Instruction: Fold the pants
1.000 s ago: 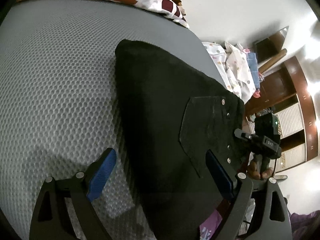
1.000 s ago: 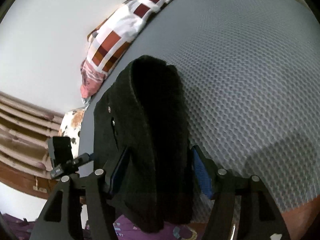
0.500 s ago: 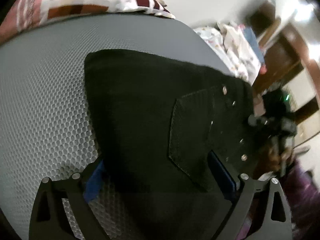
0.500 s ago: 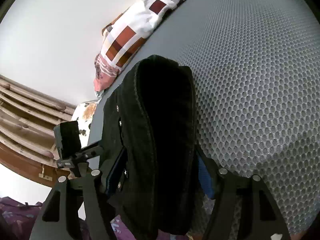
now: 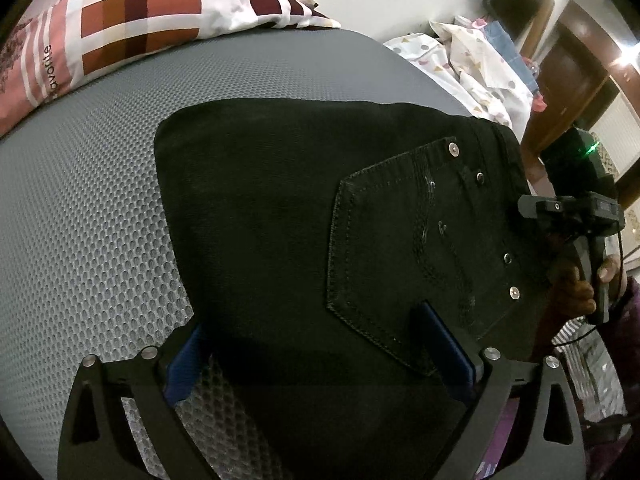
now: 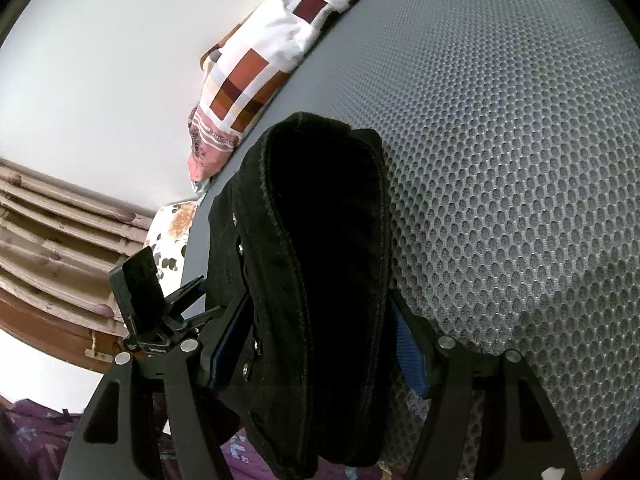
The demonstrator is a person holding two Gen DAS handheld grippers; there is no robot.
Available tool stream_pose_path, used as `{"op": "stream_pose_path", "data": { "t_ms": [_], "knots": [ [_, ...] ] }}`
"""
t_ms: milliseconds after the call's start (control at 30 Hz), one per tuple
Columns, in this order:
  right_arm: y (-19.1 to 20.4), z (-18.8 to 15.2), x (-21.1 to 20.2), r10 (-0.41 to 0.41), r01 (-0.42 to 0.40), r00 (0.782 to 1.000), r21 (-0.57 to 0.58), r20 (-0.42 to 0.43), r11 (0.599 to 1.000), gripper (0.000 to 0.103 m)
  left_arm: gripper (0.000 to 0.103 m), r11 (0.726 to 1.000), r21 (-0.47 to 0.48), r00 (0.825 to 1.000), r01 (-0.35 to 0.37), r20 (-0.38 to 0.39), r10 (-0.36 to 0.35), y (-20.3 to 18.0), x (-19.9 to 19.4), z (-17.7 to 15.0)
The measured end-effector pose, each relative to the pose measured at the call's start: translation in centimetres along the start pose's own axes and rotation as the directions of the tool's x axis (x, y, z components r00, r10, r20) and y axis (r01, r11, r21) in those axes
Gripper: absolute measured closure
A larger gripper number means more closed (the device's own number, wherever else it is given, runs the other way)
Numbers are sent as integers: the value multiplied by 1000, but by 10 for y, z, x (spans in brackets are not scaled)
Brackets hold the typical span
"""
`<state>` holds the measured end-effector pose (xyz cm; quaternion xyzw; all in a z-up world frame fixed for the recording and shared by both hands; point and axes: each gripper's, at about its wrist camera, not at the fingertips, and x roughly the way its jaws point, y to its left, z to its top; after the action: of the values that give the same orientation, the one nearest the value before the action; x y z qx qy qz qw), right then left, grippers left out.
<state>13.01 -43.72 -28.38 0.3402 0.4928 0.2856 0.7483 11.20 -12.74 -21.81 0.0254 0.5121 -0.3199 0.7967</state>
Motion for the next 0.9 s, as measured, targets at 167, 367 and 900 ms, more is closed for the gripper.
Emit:
{"op": "stream_pose_path", "data": {
  "t_ms": [167, 367, 900],
  "knots": [
    [5, -3, 3, -6, 6, 1000, -14, 4, 1000, 34, 4, 1000, 9, 1000, -13, -1, 13, -3, 2, 0],
    [13, -1, 8, -11, 11, 1000, -32, 7, 999, 22, 2, 1000, 17, 1000, -25, 1, 25, -7, 4, -2],
    [19, -3, 13, -15, 16, 1000, -68, 14, 998, 14, 2, 999, 23, 999, 29, 18, -29, -2, 1, -8]
  ]
}}
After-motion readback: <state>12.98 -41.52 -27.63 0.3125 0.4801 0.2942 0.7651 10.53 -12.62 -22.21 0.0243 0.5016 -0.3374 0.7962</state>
